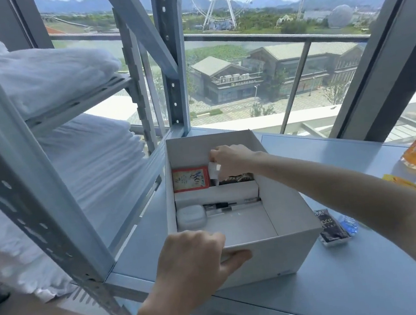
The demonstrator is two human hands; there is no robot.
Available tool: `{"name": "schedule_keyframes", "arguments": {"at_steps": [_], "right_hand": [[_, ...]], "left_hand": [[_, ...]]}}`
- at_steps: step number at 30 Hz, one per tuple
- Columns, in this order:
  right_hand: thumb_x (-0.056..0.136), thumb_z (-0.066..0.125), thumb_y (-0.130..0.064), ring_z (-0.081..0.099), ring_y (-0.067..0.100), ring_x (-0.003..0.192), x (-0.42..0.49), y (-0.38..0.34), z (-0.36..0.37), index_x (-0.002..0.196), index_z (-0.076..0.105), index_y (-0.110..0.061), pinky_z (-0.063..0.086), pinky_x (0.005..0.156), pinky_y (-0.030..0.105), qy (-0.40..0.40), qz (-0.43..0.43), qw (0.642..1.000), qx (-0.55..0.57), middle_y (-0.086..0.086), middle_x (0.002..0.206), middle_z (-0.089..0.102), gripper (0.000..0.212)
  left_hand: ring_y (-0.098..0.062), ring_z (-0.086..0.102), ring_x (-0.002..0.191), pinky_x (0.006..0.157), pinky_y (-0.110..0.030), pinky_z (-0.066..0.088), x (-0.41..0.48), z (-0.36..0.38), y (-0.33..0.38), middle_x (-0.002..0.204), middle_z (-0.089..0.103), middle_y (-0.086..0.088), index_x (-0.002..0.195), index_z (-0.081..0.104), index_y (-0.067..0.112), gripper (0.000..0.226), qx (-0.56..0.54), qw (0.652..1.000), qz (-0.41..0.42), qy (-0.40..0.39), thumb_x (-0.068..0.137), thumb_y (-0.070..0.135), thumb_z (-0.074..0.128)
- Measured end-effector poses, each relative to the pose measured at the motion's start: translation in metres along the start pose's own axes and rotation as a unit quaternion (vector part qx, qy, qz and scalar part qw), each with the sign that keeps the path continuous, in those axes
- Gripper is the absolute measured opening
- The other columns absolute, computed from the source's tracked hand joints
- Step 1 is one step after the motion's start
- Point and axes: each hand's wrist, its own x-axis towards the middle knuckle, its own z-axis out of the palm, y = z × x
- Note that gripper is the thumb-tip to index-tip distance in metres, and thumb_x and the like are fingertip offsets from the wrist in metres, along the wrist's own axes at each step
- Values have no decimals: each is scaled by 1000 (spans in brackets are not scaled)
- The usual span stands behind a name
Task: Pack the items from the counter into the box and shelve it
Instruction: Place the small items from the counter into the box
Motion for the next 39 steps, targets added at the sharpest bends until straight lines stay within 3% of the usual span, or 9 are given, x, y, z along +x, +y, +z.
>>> {"name": "schedule_keyframes", "arguments": {"at_steps": [2, 6, 10, 17, 23, 27, 30, 35, 39], "right_hand": [[76, 72, -33, 54, 26, 78, 11, -3, 1, 108, 50, -10, 39, 58, 32, 5, 7, 1000, -2, 8, 105, 58, 45], [72, 77, -26, 54, 27, 75, 17, -4, 8, 103, 51, -7, 40, 59, 34, 29, -4, 998, 55, 9, 104, 57, 45], [74, 75, -25, 58, 29, 77, 18, -4, 10, 97, 52, -7, 48, 66, 38, 86, -47, 989, 109, 7, 101, 53, 37], [77, 71, -18, 53, 29, 71, 29, -43, 15, 81, 52, -9, 45, 62, 36, 104, -82, 981, 142, 4, 90, 47, 22], [81, 69, -30, 58, 32, 91, 43, -60, 27, 107, 53, -10, 37, 59, 34, 171, -50, 983, 45, 9, 110, 53, 37], [80, 70, -30, 58, 30, 85, 39, -44, 18, 106, 53, -9, 37, 61, 33, 124, -47, 991, 35, 9, 106, 53, 37], [79, 69, -21, 52, 25, 74, 28, -21, 8, 100, 51, -9, 36, 59, 32, 80, -21, 996, -12, 8, 100, 55, 30], [86, 51, -8, 53, 25, 70, 3, 25, 5, 83, 50, -12, 38, 58, 31, 9, 39, 989, -140, 8, 94, 65, 5], [82, 57, -8, 56, 27, 76, 1, 33, 10, 100, 56, -11, 37, 57, 30, -5, 47, 992, -121, 8, 101, 63, 18]], "left_hand": [[-14, 35, 47, 44, -21, 7, -2, 9, -1, 50, 39, 5, 58, 31, 19, 67, -6, 999, 19, 27, 72, 79, 7], [-16, 40, 41, 44, -20, 3, 1, 7, 0, 44, 46, 5, 54, 34, 18, 64, 18, 998, 12, 53, 75, 76, 17], [-18, 39, 55, 45, -28, 11, -2, 18, 1, 58, 47, 4, 64, 37, 16, 70, -29, 998, 9, 52, 71, 79, 8], [-13, 39, 30, 40, -22, 12, 0, 2, 1, 33, 42, 5, 47, 31, 18, 61, 26, 999, -20, 36, 74, 73, 27], [-12, 40, 27, 40, -20, 13, -1, 2, 3, 30, 41, 6, 44, 29, 19, 61, 12, 999, -12, 50, 73, 72, 30], [-13, 41, 28, 40, -22, 9, -1, -1, 4, 32, 42, 5, 45, 29, 19, 61, 7, 1000, -19, 20, 73, 72, 29], [-18, 46, 45, 43, -24, 7, -1, 6, 2, 46, 50, 3, 54, 33, 18, 64, -13, 1000, -3, 18, 76, 77, 23], [-19, 40, 59, 52, -30, 19, 0, 14, 2, 63, 49, 3, 63, 33, 18, 65, -12, 1000, -10, 7, 77, 79, 17], [-19, 41, 60, 57, -29, 24, -1, 12, 2, 65, 50, 3, 65, 35, 18, 65, 1, 1000, -9, -7, 78, 79, 17]]}}
